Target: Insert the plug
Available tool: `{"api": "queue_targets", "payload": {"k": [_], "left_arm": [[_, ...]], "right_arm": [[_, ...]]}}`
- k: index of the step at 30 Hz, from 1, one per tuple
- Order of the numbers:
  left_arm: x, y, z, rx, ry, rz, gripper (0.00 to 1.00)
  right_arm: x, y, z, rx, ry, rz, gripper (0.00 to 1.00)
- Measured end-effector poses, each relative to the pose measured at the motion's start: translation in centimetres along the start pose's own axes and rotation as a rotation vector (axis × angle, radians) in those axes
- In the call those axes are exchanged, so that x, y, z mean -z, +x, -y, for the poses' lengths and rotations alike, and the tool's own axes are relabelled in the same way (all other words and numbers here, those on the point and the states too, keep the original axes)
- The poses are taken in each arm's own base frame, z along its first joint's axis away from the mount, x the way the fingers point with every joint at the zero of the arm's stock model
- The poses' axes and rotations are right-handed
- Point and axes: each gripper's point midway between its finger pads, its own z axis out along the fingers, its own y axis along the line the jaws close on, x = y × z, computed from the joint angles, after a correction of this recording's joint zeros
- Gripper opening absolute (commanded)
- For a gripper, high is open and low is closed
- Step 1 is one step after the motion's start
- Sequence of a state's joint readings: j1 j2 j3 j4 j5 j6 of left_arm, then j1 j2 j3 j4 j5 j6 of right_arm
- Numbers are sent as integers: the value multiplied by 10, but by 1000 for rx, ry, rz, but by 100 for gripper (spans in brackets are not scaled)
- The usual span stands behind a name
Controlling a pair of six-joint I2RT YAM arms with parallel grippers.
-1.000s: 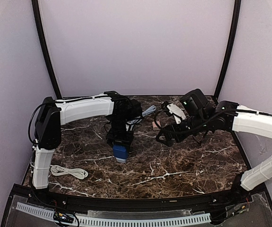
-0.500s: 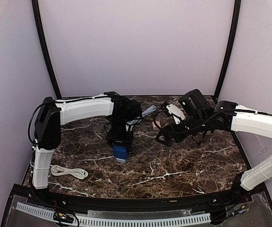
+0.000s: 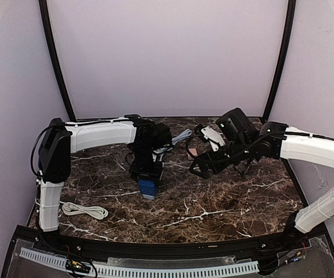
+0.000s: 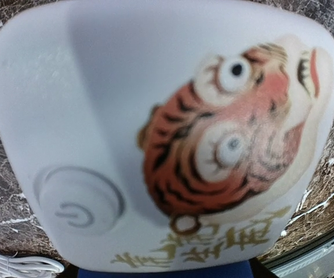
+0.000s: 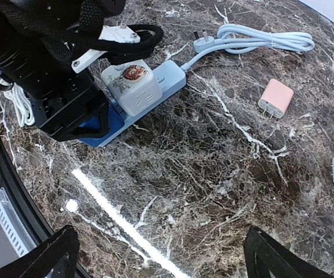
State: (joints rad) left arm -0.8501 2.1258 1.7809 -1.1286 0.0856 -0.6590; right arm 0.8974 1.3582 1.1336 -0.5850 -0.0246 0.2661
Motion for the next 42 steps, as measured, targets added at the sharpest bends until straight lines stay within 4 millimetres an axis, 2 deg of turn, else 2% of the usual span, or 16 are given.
{"api": "queue_targets", "payload": {"k": [6,21,29,32,33,34,35,37,38,39,41,42], "left_arm": [[0,-1,-1,2,-3,5,1],[1,-1,0,9,-16,13,4],[1,-1,0,10,-26,13,11],[1,-1,0,7,-32,17,23],[1,-1,0,8,-33,18,35],[1,-1,0,9,-34,19,41],[1,-1,0,8,-35,20,51],[2,-1,0,7,-40,24,65],[2,-1,0,6,-43,26,69],[3,-1,0,8,-47,30,82],[4,-6,-3,9,-70,55,95],[5,-10,-5,18,-82,71,97]], "right_arm": [[-7,4,1,0,5,-20,98],[-7,4,1,7,5,-20,99],[-2,1,1,19,2,-7,99],[-1,1,1,21,4,-4,99],[-1,1,1,21,4,-2,98],[0,0,1,21,4,0,99],[1,0,1,21,3,2,99],[4,-1,0,21,2,9,99],[5,-1,0,21,1,12,99],[6,-1,0,22,1,15,99],[7,-1,0,21,0,17,99],[7,-1,0,21,0,17,99]]}}
